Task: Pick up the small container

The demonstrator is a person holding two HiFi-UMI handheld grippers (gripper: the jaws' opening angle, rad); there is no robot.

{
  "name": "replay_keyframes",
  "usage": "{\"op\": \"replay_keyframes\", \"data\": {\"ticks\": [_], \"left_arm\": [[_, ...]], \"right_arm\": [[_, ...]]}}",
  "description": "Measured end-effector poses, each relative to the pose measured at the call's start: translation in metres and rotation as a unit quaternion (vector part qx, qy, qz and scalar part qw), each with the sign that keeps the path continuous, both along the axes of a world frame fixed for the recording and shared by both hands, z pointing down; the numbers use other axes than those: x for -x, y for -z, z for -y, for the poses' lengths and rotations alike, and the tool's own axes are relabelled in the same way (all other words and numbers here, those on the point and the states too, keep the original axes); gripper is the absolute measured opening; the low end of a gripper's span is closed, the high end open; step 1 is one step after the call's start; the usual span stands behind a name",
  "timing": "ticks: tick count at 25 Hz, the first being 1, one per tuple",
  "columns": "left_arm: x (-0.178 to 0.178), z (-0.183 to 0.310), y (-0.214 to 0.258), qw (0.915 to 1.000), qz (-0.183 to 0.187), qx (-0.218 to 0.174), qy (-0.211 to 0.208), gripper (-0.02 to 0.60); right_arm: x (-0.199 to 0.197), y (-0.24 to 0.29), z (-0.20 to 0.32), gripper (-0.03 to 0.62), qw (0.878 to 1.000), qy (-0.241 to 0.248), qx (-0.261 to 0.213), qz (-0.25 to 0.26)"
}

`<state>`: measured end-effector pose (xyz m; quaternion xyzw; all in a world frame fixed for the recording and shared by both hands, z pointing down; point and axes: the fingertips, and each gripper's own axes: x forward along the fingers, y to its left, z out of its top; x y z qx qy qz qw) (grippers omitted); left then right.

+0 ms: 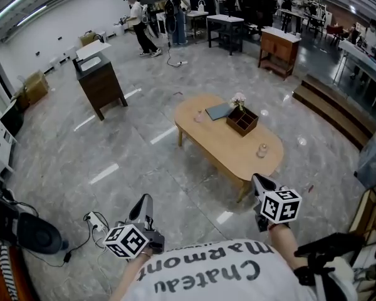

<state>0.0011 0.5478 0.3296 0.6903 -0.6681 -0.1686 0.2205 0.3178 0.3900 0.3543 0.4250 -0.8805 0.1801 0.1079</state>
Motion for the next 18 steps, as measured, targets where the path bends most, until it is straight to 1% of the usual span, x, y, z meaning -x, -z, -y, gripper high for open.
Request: {"op": "replay_keyframes", "data": {"ticks": [3,9,14,18], "left_arm": [[0.003,0.006,-0.004,1.0,-0.003,0.004,-0.003,0.015],[0.012,0.024,-0.023,0.9993,-0.031,0.022,-0.006,0.015],[0.022,0.068,-0.026,0.9985,-0.032,0.024,-0.037,0.015],[0.042,0.107,-0.019,0.9979,-0.031,0.014,-0.054,0.015]], "right_arm": [[0.003,-0.013,0.003,0.014,1.0,-0.001,0.017,-0.001],[0.004,-0.032,0.013,0.014,0.999,-0.01,0.04,-0.015],[0.009,-0.033,0.035,0.014,0.998,-0.036,0.045,-0.02],[0.023,-0.03,0.056,0.014,0.997,-0.055,0.041,-0.029]]}}
